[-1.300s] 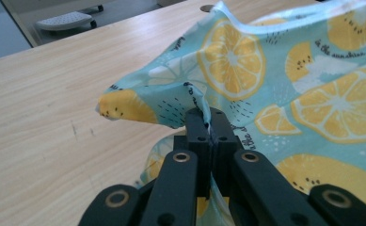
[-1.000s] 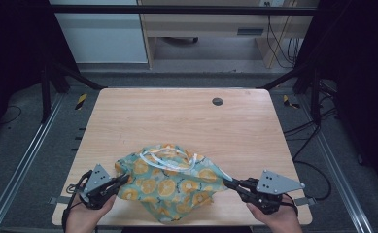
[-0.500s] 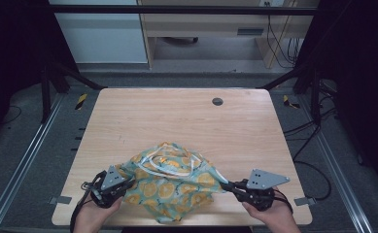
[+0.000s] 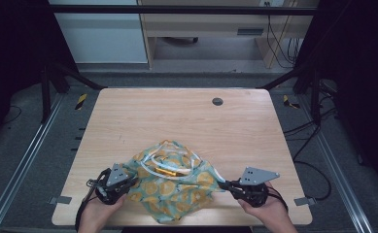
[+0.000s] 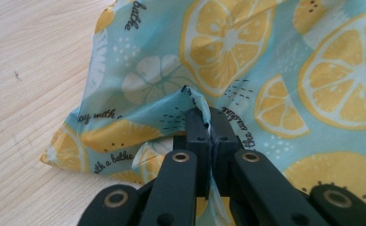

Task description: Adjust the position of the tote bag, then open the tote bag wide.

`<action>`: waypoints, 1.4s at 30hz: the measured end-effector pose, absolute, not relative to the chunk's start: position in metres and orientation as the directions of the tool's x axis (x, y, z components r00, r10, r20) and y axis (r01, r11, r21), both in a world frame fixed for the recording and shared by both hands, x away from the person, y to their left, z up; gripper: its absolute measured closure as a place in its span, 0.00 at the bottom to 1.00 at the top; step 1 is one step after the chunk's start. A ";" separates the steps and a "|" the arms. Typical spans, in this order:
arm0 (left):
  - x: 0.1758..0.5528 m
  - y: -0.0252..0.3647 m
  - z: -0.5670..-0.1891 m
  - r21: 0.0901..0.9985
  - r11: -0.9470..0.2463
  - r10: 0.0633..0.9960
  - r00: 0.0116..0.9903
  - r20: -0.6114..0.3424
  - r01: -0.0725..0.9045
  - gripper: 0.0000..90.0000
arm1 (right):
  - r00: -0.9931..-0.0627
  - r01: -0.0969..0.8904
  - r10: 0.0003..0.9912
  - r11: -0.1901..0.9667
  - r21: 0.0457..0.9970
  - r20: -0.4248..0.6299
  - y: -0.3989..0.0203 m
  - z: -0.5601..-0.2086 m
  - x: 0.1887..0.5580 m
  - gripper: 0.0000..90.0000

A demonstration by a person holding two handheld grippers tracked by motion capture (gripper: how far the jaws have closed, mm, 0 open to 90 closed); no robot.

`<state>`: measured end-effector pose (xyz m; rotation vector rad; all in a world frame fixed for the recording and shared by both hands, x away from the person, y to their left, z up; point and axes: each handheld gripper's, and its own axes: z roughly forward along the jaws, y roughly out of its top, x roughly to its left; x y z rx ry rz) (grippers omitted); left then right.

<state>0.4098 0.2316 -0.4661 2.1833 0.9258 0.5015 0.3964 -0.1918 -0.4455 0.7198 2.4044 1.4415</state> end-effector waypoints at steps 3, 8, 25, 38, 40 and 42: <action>0.410 0.230 -0.467 0.726 -0.500 0.738 0.671 0.072 0.472 1.00 | -0.843 0.297 0.535 0.391 0.871 0.048 -0.191 -0.448 0.399 1.00; 0.410 0.229 -0.471 0.720 -0.502 0.736 0.674 0.064 0.480 0.97 | -0.833 0.314 0.551 0.382 0.869 0.059 -0.193 -0.451 0.401 0.91; 0.398 0.233 -0.462 0.779 -0.434 0.783 0.617 0.077 0.453 0.37 | -0.730 0.376 0.681 0.330 0.866 0.058 -0.211 -0.450 0.396 0.14; 0.394 0.233 -0.457 0.801 -0.394 0.796 0.603 0.053 0.450 0.23 | -0.720 0.347 0.692 0.280 0.895 0.062 -0.222 -0.421 0.395 0.15; 0.394 0.232 -0.458 0.800 -0.396 0.795 0.605 0.052 0.451 0.24 | -0.731 0.329 0.681 0.296 0.897 0.043 -0.213 -0.408 0.398 0.20; 0.394 0.232 -0.459 0.796 -0.400 0.793 0.607 0.052 0.455 0.24 | -0.736 0.327 0.676 0.301 0.896 0.041 -0.209 -0.405 0.399 0.20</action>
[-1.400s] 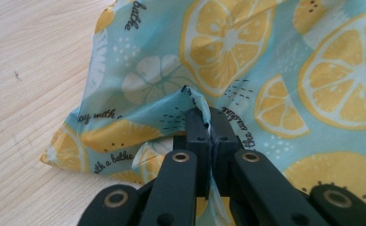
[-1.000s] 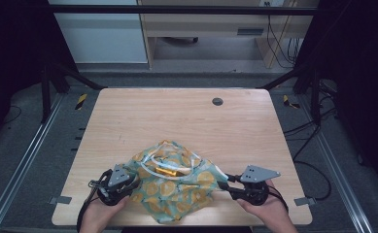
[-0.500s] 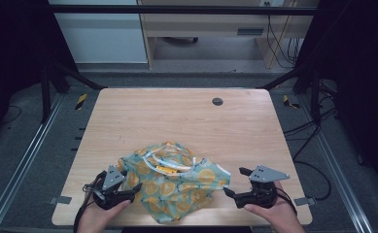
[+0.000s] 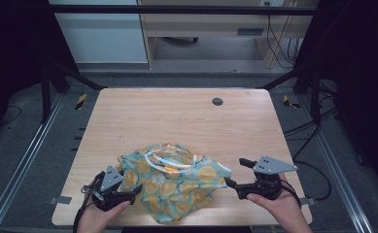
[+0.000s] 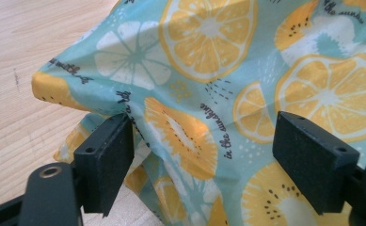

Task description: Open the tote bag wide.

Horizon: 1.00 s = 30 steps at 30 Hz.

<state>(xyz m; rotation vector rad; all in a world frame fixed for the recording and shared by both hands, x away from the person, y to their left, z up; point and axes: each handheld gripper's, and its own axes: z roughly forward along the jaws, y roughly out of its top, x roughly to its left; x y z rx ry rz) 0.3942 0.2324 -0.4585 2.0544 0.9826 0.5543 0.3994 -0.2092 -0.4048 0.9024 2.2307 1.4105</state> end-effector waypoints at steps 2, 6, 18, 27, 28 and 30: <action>0.395 0.232 -0.459 0.794 -0.399 0.795 0.605 0.051 0.458 0.24 | -0.749 0.326 0.661 0.314 0.892 0.041 -0.200 -0.399 0.405 0.24; 0.396 0.233 -0.461 0.789 -0.405 0.792 0.608 0.051 0.462 0.25 | -0.768 0.337 0.639 0.338 0.879 0.048 -0.180 -0.391 0.421 0.28; 0.397 0.230 -0.465 0.768 -0.429 0.783 0.619 0.055 0.475 0.26 | -0.775 0.406 0.628 0.404 0.820 0.075 -0.124 -0.374 0.475 0.39; 0.398 0.228 -0.467 0.757 -0.443 0.777 0.627 0.057 0.480 0.27 | -0.783 0.470 0.614 0.477 0.743 0.102 -0.100 -0.388 0.486 0.51; 0.398 0.228 -0.467 0.757 -0.444 0.776 0.628 0.057 0.480 0.27 | -0.782 0.473 0.615 0.480 0.739 0.101 -0.100 -0.389 0.486 0.53; 0.398 0.228 -0.467 0.756 -0.447 0.775 0.629 0.059 0.479 0.27 | -0.782 0.479 0.614 0.485 0.731 0.105 -0.102 -0.390 0.485 0.61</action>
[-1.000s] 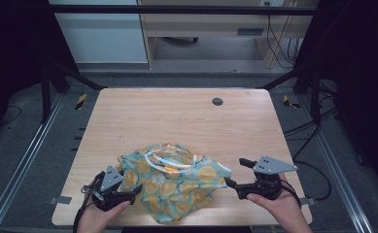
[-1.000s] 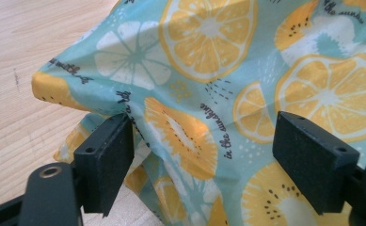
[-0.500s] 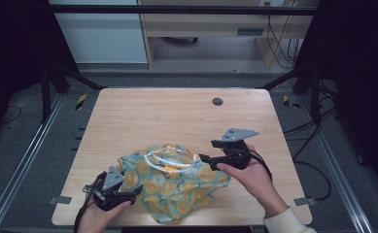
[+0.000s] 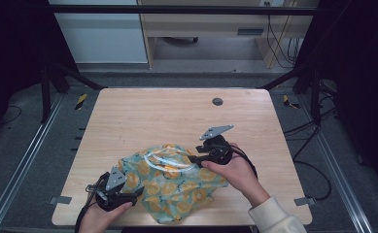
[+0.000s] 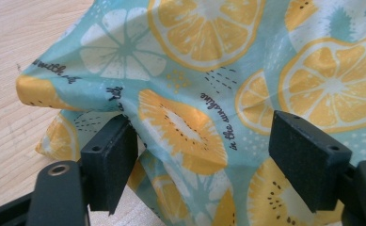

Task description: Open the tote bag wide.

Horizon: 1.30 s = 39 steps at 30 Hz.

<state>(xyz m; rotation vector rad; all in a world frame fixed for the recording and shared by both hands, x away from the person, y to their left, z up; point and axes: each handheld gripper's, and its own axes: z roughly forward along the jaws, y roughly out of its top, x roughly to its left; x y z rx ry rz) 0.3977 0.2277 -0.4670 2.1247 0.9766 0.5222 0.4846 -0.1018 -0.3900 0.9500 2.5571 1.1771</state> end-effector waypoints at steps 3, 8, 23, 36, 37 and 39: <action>0.398 0.227 -0.467 0.750 -0.453 0.774 0.630 0.064 0.481 0.27 | -0.786 0.482 0.609 0.497 0.721 0.106 -0.105 -0.391 0.482 0.74; 0.398 0.227 -0.468 0.746 -0.458 0.773 0.632 0.065 0.483 0.27 | -0.788 0.490 0.607 0.515 0.703 0.105 -0.111 -0.397 0.478 0.98; 0.398 0.227 -0.468 0.744 -0.457 0.773 0.631 0.062 0.487 0.27 | -0.811 0.341 0.583 0.406 0.848 0.046 -0.112 -0.364 0.459 1.00; 0.398 0.234 -0.463 0.763 -0.423 0.793 0.607 0.051 0.489 0.27 | -0.884 0.260 0.461 0.359 0.897 0.072 -0.117 -0.363 0.393 1.00; 0.398 0.234 -0.462 0.763 -0.425 0.793 0.607 0.053 0.488 0.27 | -0.884 0.260 0.461 0.359 0.897 0.072 -0.117 -0.363 0.393 1.00; 0.398 0.235 -0.460 0.767 -0.419 0.795 0.605 0.050 0.486 0.27 | -0.891 0.266 0.448 0.383 0.885 0.074 -0.115 -0.374 0.387 1.00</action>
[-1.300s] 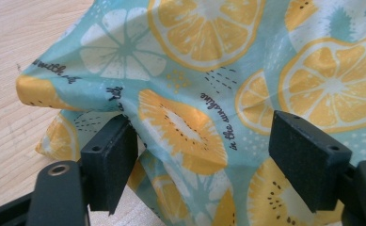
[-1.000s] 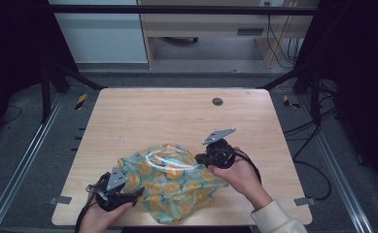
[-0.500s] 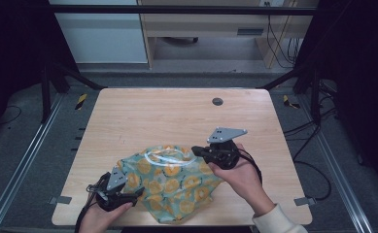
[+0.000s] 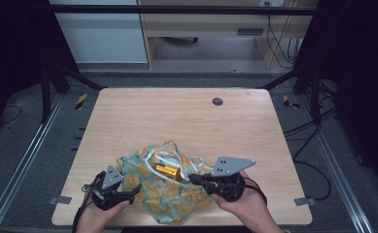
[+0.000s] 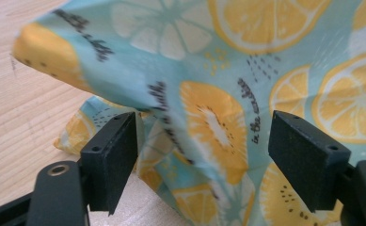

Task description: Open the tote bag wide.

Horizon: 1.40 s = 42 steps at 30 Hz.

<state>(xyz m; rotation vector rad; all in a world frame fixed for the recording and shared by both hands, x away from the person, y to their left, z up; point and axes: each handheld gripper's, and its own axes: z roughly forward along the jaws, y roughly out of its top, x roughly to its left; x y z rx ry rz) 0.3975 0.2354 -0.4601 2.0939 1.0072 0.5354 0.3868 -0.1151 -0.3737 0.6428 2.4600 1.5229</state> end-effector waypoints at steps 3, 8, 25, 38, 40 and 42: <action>0.397 0.238 -0.454 0.784 -0.404 0.803 0.593 0.056 0.472 0.27 | -0.892 0.299 0.439 0.403 0.865 0.104 -0.114 -0.396 0.383 1.00; 0.397 0.240 -0.445 0.803 -0.391 0.803 0.593 0.058 0.451 0.27 | -0.888 0.331 0.441 0.425 0.843 0.127 -0.114 -0.416 0.386 1.00; 0.416 0.219 -0.382 0.819 -0.447 0.758 0.638 0.135 0.359 0.23 | -0.875 0.397 0.452 0.472 0.788 0.170 -0.107 -0.457 0.397 1.00; 0.457 0.169 -0.370 0.758 -0.543 0.686 0.711 0.154 0.360 0.23 | -0.876 0.398 0.449 0.472 0.787 0.174 -0.107 -0.460 0.398 1.00; 0.464 0.164 -0.371 0.746 -0.552 0.679 0.720 0.144 0.372 0.23 | -0.877 0.398 0.448 0.472 0.787 0.175 -0.108 -0.460 0.398 1.00; 0.472 0.160 -0.374 0.735 -0.554 0.673 0.730 0.118 0.391 0.25 | -0.877 0.397 0.447 0.472 0.787 0.175 -0.108 -0.460 0.398 1.00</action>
